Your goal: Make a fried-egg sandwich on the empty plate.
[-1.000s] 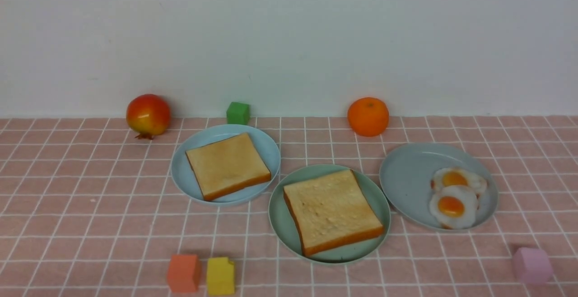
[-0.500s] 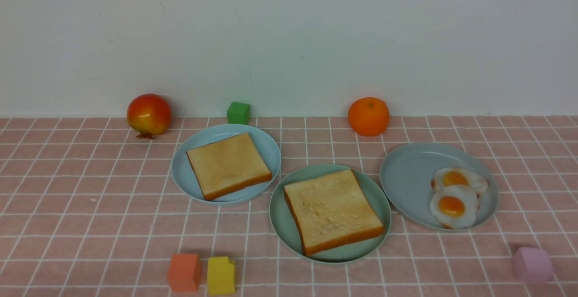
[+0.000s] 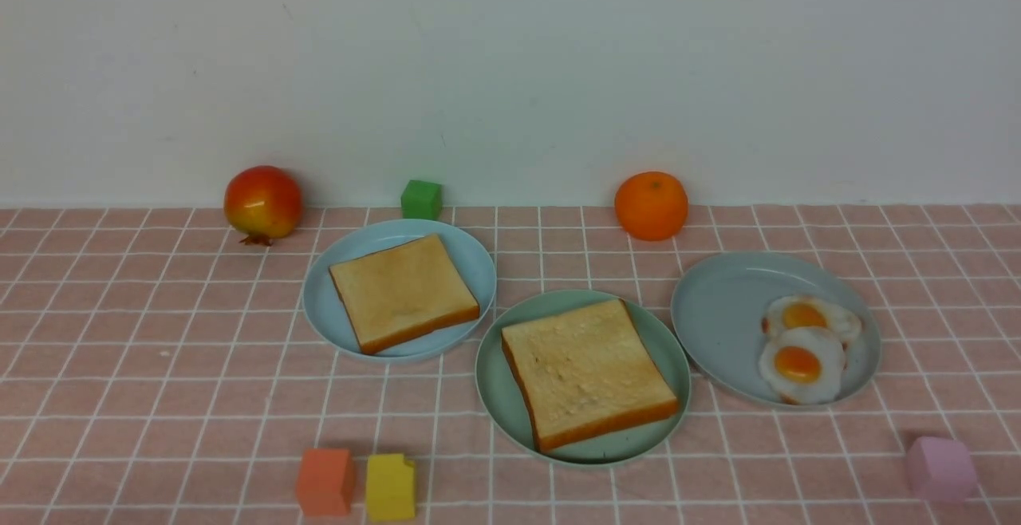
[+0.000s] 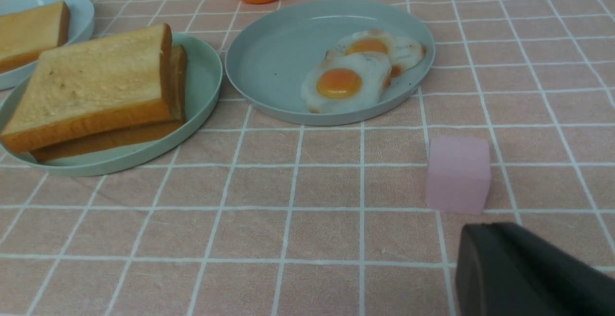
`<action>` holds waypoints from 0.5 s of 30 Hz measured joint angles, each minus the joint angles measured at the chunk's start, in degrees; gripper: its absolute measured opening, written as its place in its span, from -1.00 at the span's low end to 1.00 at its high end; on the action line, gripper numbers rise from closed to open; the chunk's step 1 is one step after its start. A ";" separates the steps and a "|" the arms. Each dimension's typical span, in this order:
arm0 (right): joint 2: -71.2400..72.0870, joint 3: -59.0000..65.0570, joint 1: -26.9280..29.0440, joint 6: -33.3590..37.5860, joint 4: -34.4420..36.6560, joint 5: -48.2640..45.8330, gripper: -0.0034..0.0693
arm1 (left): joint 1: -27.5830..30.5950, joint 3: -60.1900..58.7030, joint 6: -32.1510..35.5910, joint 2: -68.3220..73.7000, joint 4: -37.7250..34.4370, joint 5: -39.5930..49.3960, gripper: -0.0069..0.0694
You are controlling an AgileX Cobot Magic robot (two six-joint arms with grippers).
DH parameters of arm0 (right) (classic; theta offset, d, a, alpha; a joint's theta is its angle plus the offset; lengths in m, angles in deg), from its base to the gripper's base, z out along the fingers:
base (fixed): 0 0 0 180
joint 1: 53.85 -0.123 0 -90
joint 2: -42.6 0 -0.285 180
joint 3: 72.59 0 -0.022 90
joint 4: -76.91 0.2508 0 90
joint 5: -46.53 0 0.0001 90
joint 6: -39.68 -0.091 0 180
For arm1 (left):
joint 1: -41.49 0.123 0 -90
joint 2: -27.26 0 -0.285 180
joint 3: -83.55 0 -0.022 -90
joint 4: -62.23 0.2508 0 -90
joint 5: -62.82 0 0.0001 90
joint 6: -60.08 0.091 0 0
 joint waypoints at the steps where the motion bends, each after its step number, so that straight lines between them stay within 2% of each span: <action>1: 0.00 0.00 0.00 0.00 0.00 0.00 -0.78 | 0.00 0.00 0.00 0.00 0.00 0.00 -0.79; 15: 0.00 0.00 0.00 0.00 0.00 0.00 -0.72 | 0.00 0.00 0.00 0.00 0.00 0.00 -0.79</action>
